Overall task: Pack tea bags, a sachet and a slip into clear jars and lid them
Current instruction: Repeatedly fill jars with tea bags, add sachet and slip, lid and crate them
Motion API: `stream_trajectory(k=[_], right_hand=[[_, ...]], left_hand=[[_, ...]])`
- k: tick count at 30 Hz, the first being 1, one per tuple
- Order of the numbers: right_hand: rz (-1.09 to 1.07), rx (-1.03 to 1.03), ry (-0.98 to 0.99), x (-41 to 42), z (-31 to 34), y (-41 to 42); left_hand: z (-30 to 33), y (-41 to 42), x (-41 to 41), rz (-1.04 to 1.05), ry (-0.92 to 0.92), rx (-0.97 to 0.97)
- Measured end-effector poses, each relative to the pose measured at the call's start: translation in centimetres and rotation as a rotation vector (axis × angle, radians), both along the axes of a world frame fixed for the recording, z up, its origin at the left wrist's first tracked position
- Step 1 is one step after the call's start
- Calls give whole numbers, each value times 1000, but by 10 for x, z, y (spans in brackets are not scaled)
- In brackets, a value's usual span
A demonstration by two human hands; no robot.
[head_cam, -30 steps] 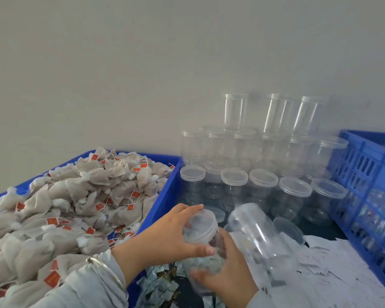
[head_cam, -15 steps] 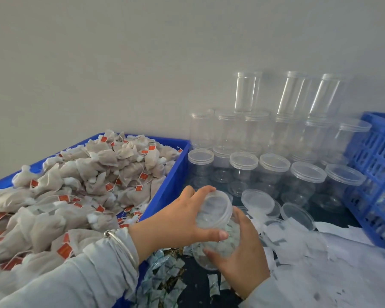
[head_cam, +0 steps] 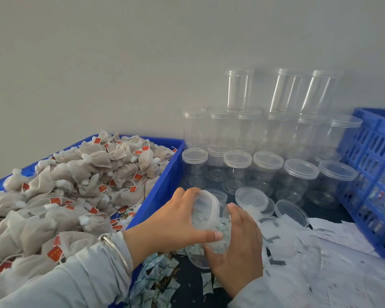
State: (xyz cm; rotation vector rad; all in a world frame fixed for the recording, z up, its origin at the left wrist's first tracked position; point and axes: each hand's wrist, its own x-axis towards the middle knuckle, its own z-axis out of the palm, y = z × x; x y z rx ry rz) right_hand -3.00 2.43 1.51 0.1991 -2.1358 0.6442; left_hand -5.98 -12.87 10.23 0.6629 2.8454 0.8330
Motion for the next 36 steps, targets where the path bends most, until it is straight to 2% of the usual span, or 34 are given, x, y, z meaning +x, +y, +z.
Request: stream_trajectory(k=[4,10,13,22,27,29,31,34,36], right_hand=[[-79,98,67,-6,-2,4],[-105,135,74,-9,-7,5],[-130,146,90,-11,-8,3],[-196,208,216,-9,-10,4],[-214,208,250,-10,-6,4],[-260,88,216,-13,-7,8],[-339,-152,75,-16,-5,19],[-355,-369,-34,-19,-5,32],[-319,-388,-29,-19,-6,32]], left_hand=[[0,2,-3,92,-136,21],[-1,4,-5,190,-151,38],[2,7,-4,233,-213,98],[10,13,3,338,-585,439],[11,7,1,295,-830,569],[16,1,-2,284,-963,656],[20,-9,-9,313,-1034,792],[22,-17,-16,355,-952,880],[21,-16,-17,372,-903,915]])
